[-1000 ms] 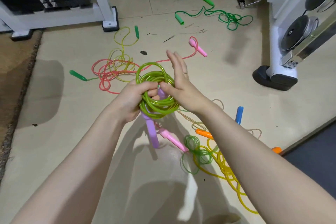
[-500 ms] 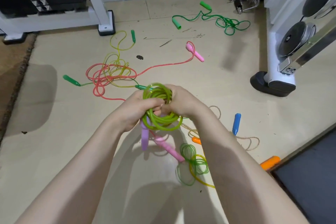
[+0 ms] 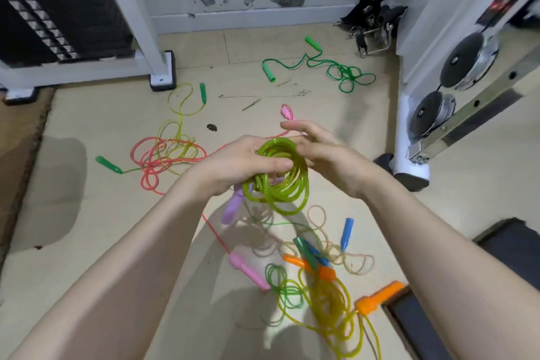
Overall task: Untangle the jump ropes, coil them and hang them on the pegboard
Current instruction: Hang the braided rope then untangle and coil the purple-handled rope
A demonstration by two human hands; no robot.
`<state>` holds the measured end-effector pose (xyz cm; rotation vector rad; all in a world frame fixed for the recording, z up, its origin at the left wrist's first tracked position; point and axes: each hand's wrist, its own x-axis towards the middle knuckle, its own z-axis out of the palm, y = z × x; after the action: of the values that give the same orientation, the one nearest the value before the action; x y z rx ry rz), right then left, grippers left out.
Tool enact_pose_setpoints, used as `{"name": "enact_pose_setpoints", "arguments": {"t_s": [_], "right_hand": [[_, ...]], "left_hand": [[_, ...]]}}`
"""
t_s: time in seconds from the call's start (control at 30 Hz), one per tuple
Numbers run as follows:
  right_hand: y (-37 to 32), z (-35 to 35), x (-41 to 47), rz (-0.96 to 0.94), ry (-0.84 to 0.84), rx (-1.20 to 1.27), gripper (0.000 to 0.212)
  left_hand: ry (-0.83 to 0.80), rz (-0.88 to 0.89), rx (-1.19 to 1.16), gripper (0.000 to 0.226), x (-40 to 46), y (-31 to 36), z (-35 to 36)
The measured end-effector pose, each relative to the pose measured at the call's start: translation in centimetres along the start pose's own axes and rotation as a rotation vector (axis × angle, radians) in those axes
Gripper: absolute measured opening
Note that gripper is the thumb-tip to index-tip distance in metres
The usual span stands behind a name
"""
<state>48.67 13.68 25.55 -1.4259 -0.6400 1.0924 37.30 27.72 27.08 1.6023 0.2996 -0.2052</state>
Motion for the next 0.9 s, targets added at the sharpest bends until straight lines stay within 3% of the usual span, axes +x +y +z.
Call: {"name": "enact_pose_setpoints", "arguments": {"t_s": [0.1, 0.17, 0.2, 0.3, 0.37, 0.53, 0.63, 0.77, 0.9], "right_hand": [[-6.8, 0.5, -2.4, 0.02, 0.017, -0.129, 0.027], [-9.5, 1.1, -4.0, 0.057, -0.014, -0.263, 0.021], [-11.6, 1.2, -4.8, 0.062, -0.01, -0.46, 0.02], [-18.8, 1.2, -7.3, 0.055, 0.009, -1.128, 0.042], [-23.9, 1.3, -9.0, 0.004, 0.005, -1.306, 0.049], [-35.9, 0.4, -14.5, 0.049, -0.077, -1.4, 0.052], [-41.6, 1.3, -16.4, 0.142, -0.15, -1.431, 0.051], [-47.4, 3.1, -15.6, 0.101, 0.013, -1.324, 0.046], [-52.4, 6.4, -13.1, -0.016, 0.279, -1.68, 0.037]], "left_hand": [[-0.013, -0.027, -0.078, 0.022, -1.6, 6.2, 1.1], [-0.016, -0.063, -0.012, 0.012, -2.9, 9.2, 1.5], [-0.019, -0.091, 0.038, 0.003, -3.9, 11.5, 1.6], [-0.049, -0.189, 0.064, 0.028, -6.5, 17.8, 2.4], [-0.015, -0.206, 0.026, 0.03, -8.2, 22.5, 3.4], [0.042, -0.21, 0.005, 0.015, -11.7, 35.0, 5.6], [0.032, -0.232, 0.074, 0.046, -13.7, 42.1, 5.5], [0.058, -0.185, 0.144, 0.051, -15.8, 48.0, 3.1], [0.119, -0.079, 0.085, 0.056, -17.3, 50.6, -0.3]]}}
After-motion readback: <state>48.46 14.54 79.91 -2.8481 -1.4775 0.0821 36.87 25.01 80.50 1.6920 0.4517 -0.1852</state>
